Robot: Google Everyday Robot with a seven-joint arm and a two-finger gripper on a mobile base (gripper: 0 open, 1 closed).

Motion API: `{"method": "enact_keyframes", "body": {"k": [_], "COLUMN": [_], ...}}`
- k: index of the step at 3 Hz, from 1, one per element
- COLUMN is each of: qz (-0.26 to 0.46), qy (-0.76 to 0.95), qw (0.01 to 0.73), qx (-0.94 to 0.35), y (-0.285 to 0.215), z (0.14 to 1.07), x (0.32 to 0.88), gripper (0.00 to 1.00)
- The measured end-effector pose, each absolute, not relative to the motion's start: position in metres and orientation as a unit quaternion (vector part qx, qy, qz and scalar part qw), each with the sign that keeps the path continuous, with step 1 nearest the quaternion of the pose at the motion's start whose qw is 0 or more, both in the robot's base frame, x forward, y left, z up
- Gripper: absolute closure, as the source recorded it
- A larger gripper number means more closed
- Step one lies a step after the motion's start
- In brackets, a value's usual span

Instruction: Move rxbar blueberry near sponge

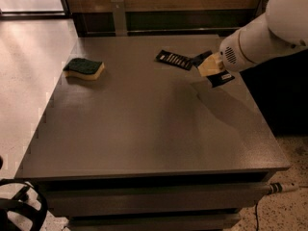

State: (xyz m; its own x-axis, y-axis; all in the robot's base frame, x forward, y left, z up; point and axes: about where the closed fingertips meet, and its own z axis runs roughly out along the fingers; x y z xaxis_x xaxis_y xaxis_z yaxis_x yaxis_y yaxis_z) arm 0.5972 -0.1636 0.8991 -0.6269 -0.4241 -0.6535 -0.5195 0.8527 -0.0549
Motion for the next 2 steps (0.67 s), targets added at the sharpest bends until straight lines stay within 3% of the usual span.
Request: {"method": "enact_keyframes", "body": {"k": [2], "qz": [0.131], "qy": [0.869], "qw": [0.315], "qx": [-0.359], "y": [-0.087], "z": [0.883], "x": [0.585], "gripper": [1.00]}}
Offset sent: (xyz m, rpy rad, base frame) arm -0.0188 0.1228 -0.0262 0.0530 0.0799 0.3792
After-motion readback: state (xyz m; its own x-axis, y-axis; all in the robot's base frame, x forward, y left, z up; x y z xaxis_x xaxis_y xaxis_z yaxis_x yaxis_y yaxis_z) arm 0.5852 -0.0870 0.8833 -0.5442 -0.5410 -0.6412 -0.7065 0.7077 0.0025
